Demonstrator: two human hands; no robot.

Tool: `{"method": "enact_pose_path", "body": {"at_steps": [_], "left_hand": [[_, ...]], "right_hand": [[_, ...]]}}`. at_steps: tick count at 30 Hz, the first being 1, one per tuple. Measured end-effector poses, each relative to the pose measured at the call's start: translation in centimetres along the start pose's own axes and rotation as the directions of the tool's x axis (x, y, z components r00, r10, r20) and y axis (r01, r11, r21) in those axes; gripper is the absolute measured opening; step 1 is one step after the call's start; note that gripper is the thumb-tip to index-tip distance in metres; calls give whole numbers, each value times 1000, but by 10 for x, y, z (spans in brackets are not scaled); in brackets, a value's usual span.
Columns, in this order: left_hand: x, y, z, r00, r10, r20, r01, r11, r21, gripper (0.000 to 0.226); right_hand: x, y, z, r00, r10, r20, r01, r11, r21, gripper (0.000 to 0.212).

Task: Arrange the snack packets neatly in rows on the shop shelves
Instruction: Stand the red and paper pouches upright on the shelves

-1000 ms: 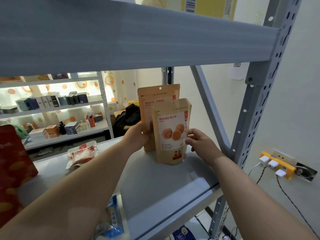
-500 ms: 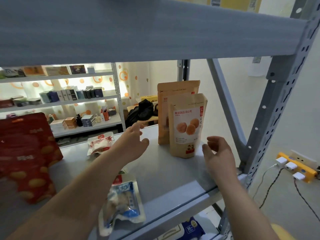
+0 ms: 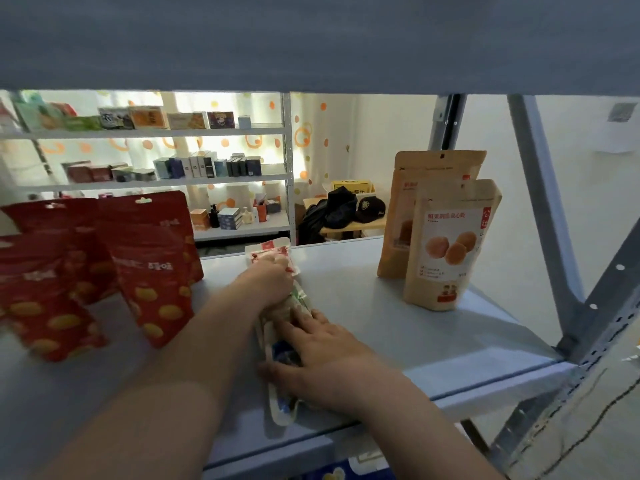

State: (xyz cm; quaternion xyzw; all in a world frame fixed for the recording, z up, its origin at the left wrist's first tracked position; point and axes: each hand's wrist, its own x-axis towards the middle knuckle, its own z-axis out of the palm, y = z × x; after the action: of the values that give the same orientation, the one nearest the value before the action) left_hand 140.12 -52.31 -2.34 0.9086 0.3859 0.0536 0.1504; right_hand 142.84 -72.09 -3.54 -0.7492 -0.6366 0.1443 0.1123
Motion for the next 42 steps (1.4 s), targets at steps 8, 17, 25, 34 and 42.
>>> {"method": "enact_pose_path", "body": {"at_steps": [8, 17, 25, 34, 42], "left_hand": [[14, 22, 12, 997, 61, 39, -63, 996, 63, 54], [24, 61, 23, 992, 108, 60, -111, 992, 56, 57], [3, 45, -1, 969, 243, -45, -241, 970, 35, 49], [-39, 47, -4, 923, 366, 118, -382, 907, 177, 33], [-36, 61, 0, 912, 388, 132, -406, 901, 153, 40]], "right_hand": [[-5, 30, -17, 996, 83, 28, -82, 997, -10, 91], [-17, 60, -34, 992, 125, -7, -124, 992, 36, 87], [-36, 61, -44, 962, 218, -163, -198, 972, 130, 63], [-65, 53, -20, 957, 209, -203, -190, 976, 111, 55], [-73, 52, -22, 969, 155, -193, -142, 987, 79, 51]]}}
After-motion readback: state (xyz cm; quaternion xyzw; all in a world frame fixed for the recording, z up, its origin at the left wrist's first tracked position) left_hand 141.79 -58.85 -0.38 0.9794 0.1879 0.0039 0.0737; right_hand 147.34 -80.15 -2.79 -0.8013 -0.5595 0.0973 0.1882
